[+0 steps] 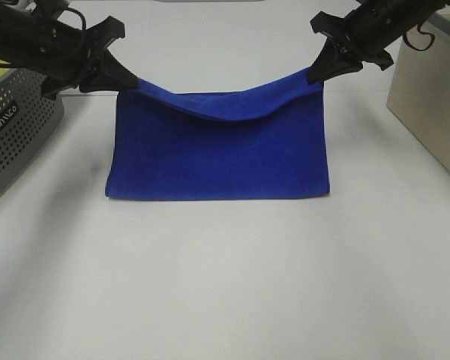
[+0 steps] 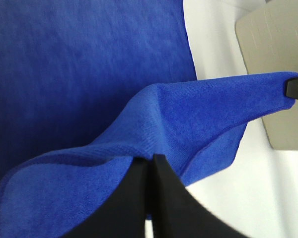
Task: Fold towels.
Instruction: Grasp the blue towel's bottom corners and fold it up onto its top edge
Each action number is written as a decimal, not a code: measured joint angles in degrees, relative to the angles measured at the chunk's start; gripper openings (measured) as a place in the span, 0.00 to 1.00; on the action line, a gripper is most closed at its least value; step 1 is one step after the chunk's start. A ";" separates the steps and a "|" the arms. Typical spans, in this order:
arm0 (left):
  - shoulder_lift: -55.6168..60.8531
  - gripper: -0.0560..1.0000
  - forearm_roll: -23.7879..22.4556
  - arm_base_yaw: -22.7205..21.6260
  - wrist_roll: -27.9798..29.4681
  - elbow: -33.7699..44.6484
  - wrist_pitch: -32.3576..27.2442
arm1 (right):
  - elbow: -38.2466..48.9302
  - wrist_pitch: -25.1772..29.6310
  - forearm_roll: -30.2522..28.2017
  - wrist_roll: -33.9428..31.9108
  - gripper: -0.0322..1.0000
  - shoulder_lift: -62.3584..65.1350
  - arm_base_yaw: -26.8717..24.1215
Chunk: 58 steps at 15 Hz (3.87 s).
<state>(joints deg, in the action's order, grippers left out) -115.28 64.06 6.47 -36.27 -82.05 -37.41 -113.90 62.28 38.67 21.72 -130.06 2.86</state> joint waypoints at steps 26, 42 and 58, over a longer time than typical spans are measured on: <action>-24.41 0.17 7.79 3.50 -26.76 -21.83 30.71 | -24.06 -23.89 0.63 4.76 0.07 -24.52 1.49; -19.65 0.77 -26.18 1.60 20.80 -21.94 1.09 | -24.01 6.88 -8.77 -10.43 0.75 -18.56 -3.32; -23.09 0.75 -33.06 4.53 35.64 -22.63 -10.20 | 5.21 3.95 -3.04 -3.21 0.73 -10.89 2.01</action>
<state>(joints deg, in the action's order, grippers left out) -138.37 31.00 11.00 -0.63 -104.68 -47.61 -108.69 66.23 35.64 18.51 -140.95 4.87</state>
